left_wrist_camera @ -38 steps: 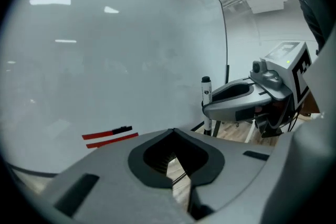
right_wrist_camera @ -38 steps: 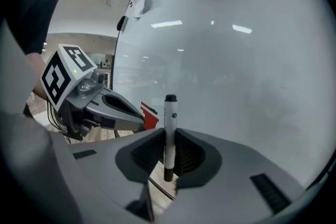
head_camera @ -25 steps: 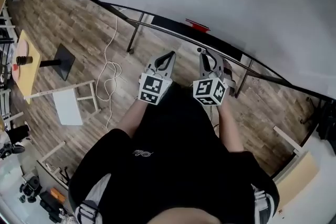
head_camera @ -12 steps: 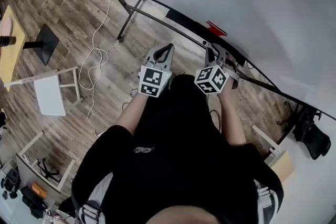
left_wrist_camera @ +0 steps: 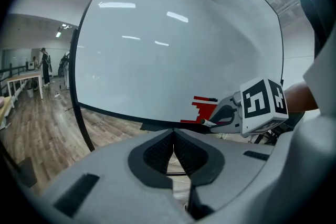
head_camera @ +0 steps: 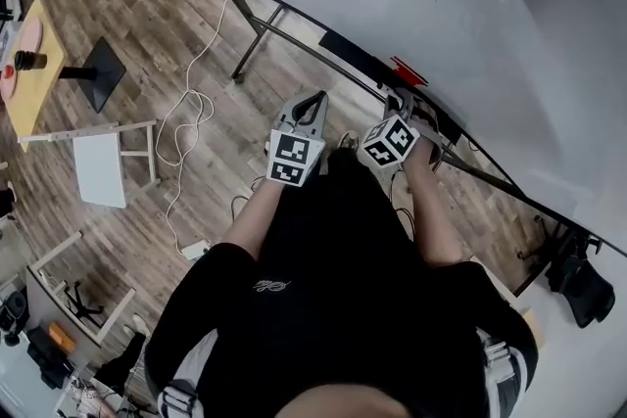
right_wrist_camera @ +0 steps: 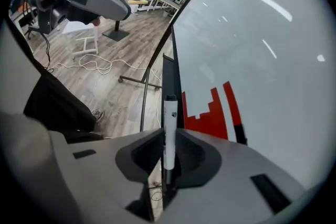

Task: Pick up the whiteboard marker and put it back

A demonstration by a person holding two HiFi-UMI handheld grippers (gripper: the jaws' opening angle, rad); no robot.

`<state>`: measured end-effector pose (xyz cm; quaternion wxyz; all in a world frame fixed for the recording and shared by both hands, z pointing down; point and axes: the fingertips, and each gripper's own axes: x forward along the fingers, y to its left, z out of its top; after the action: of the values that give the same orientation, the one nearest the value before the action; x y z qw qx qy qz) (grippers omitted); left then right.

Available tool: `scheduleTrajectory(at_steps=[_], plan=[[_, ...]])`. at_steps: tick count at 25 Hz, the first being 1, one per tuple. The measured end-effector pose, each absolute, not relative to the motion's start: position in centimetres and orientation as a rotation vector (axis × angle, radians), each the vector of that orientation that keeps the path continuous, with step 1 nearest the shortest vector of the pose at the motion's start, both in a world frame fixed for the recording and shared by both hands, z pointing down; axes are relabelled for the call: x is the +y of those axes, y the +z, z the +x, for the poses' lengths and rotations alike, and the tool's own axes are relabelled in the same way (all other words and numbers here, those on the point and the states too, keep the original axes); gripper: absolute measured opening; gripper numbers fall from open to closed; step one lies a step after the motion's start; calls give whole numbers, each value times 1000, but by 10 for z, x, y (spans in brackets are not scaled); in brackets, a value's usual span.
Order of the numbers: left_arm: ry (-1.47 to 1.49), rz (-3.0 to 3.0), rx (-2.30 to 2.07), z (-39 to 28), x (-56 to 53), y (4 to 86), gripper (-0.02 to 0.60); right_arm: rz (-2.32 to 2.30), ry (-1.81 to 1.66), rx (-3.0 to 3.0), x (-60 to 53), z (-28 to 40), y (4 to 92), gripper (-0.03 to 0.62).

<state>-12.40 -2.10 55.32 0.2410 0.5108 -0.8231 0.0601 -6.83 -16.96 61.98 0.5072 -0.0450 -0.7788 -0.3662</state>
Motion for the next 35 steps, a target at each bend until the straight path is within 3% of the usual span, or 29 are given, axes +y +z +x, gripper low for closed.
scheduleTrajectory(at_steps=[35], plan=[[206, 1207, -2271, -86, -38, 559, 6, -314, -821, -1954, -184, -72, 641, 57]])
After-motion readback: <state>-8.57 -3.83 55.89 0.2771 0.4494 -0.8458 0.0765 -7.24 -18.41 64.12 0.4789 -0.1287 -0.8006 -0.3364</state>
